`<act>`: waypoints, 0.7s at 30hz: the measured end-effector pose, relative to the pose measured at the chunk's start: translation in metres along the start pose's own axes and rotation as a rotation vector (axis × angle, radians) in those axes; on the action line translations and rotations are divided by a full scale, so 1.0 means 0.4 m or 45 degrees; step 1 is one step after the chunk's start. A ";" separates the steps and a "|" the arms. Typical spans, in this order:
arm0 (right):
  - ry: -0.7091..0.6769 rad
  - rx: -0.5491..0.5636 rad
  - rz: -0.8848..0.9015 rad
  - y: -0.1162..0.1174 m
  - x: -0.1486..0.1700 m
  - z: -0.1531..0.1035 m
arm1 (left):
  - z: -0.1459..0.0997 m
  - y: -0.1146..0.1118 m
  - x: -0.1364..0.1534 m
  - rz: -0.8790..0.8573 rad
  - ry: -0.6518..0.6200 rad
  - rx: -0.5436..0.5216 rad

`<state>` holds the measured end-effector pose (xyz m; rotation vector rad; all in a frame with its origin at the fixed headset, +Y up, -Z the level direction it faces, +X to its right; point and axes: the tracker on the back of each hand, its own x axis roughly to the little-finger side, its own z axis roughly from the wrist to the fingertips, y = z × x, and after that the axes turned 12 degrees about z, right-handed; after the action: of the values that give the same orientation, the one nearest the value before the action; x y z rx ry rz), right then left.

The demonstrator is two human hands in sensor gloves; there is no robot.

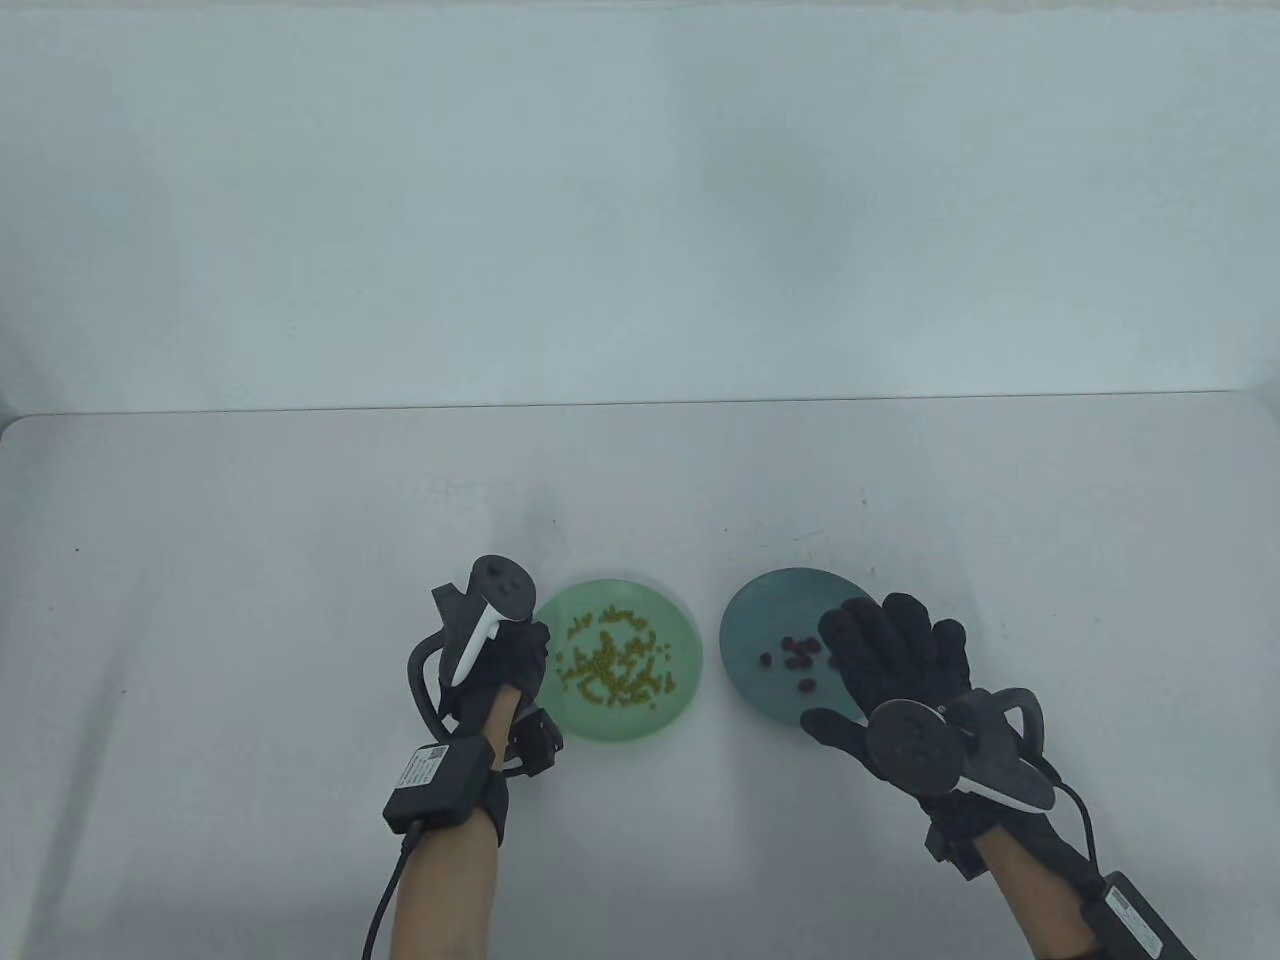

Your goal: Pick cranberries with hand pinch into plate

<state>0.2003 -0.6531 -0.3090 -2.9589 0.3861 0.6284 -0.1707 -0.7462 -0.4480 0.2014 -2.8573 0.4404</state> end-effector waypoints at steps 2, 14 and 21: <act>-0.003 0.000 -0.001 0.000 0.000 0.000 | 0.001 0.000 -0.009 0.064 -0.008 -0.031; 0.008 -0.024 0.012 0.005 0.002 0.002 | -0.028 0.035 0.006 0.073 -0.046 -0.097; 0.009 -0.012 0.035 0.003 0.004 0.002 | -0.184 0.142 0.017 0.065 -0.368 -0.296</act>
<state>0.2012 -0.6545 -0.3104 -2.9707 0.4256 0.6248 -0.1709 -0.6703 -0.3938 0.1603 -3.1703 0.0895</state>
